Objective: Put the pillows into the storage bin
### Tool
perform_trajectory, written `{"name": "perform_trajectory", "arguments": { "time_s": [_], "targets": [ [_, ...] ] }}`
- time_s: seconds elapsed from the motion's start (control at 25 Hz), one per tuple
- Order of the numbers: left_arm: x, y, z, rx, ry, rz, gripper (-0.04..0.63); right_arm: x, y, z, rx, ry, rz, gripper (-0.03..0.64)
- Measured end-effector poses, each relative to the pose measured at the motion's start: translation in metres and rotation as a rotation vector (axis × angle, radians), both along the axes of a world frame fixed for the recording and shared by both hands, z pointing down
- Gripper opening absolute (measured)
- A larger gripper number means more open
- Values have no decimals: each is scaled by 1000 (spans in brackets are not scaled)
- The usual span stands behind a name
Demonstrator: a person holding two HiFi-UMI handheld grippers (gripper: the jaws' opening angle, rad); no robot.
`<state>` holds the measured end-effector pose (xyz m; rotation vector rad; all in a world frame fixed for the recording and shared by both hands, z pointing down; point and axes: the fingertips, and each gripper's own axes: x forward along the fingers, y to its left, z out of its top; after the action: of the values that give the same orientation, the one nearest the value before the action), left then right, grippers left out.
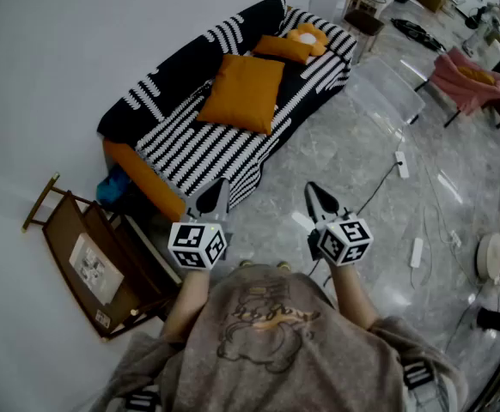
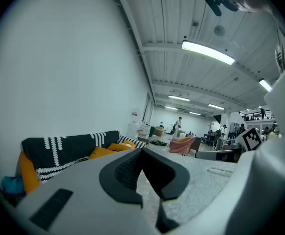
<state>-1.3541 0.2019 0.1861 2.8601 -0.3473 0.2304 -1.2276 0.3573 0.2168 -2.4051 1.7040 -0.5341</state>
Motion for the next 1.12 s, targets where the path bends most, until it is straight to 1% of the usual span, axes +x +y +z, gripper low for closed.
{"name": "perform_trajectory", "arguments": {
  "time_s": [0.12, 0.24, 0.36, 0.52, 0.64, 0.88, 1.12],
  "targets": [
    [1, -8, 1, 3, 9, -6, 3, 0, -8, 3, -3, 9, -10, 0],
    [2, -17, 0, 1, 11, -5, 3, -2, -16, 3, 6, -3, -7, 0],
    [2, -27, 2, 1, 8, 11, 4, -2, -23, 2, 29, -22, 7, 0],
    [2, -44, 8, 3, 0, 37, 3, -2, -34, 9, 16, -20, 30, 0],
    [10, -59, 10, -2, 0, 51, 4, 5, -42, 17, 11, -31, 59, 0],
    [45, -87, 27, -5, -17, 72, 3, 42, -70, 31, 0, -32, 85, 1],
    [103, -131, 39, -6, -28, 54, 3, 106, -109, 43, -13, -30, 100, 0]
  ]
}}
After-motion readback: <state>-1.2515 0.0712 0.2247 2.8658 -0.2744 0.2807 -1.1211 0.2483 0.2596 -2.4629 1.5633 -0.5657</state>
